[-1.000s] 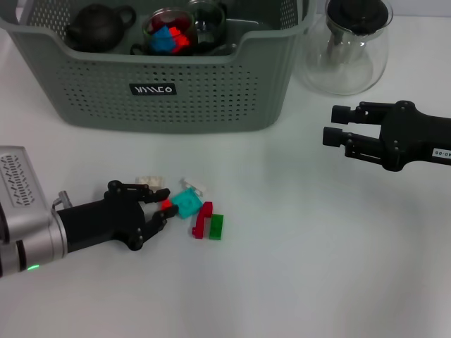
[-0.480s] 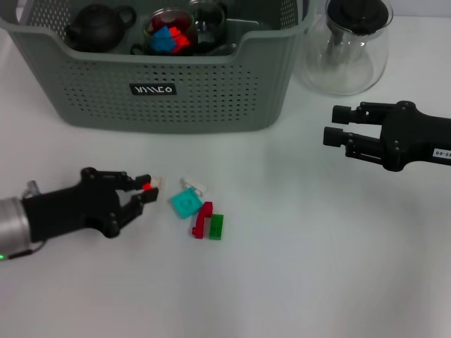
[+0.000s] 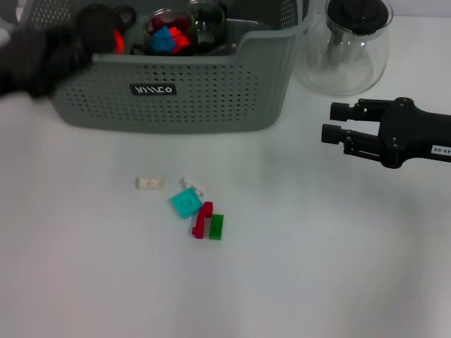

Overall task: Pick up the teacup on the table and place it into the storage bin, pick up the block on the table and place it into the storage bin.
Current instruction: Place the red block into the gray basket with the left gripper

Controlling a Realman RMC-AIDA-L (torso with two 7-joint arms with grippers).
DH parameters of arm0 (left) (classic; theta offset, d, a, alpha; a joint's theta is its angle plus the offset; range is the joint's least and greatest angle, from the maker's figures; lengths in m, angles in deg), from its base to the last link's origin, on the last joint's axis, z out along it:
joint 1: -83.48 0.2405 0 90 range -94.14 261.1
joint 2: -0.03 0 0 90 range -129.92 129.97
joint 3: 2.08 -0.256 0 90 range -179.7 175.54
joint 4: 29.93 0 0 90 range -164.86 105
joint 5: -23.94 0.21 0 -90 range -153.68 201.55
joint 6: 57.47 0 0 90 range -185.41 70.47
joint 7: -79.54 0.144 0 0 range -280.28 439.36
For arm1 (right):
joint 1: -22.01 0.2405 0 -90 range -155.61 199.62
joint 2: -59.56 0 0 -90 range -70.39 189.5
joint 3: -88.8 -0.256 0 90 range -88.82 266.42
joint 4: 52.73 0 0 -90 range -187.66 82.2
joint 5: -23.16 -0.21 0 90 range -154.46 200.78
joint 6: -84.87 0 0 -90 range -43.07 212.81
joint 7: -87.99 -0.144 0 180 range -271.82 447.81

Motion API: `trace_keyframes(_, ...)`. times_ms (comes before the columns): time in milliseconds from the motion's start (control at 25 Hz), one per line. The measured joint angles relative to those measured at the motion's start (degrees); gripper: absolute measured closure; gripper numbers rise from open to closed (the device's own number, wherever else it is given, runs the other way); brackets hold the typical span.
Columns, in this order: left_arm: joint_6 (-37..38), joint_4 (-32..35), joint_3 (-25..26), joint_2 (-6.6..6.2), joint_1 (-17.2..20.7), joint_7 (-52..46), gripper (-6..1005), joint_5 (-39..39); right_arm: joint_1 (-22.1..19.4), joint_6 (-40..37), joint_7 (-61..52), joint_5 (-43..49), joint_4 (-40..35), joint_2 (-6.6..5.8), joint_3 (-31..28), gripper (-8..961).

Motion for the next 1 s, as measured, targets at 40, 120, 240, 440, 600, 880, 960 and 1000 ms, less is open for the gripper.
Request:
trace_keyframes(40, -0.98, 0.25, 0.03, -0.25, -0.9, -1.94, 805, -1.09, 0.03, 0.02, 0.0, 0.02, 0.0, 0.05, 0.0, 447)
trace_keyframes(120, -5.06, 1.22, -0.25, -1.21, -4.03, -7.34, 804, -2.83, 0.07, 0.02, 0.0, 0.06, -0.01, 0.14, 0.0, 447)
trace_keyframes(240, -12.14, 2.03, -2.02, -2.86, -8.23, -12.2, 803, -2.51, 0.09, -0.11, 0.0, 0.1, -0.11, 0.24, 0.0, 447)
trace_keyframes(440, -26.01, 2.28, -13.92, -5.77, -13.82, -20.9, 801, 0.92, 0.08, -0.29, 0.01, 0.12, -0.05, 0.07, 0.0, 447)
trace_keyframes(600, -38.29, 2.34, -22.63, -5.83, -16.7, -24.97, 800, 6.01, 0.24, -0.07, 0.3, 0.12, -0.02, 0.1, 0.0, 448)
trace_keyframes(880, -51.95, 2.18, -35.17, -4.25, -18.77, -32.65, 797, 14.93, 0.54, -0.03, 0.49, 0.12, -0.21, 0.2, 0.02, 448)
trace_keyframes(960, -55.71, 2.01, -36.53, -3.89, -19.09, -36.64, 797, 18.15, 0.57, -0.09, 0.5, 0.11, -0.22, 0.22, 0.01, 448)
trace_keyframes(1000, -56.76, 2.01, -36.91, -3.7, -19.15, -37.71, 796, 19.1, 0.58, -0.1, 0.5, 0.11, -0.19, 0.22, 0.0, 448)
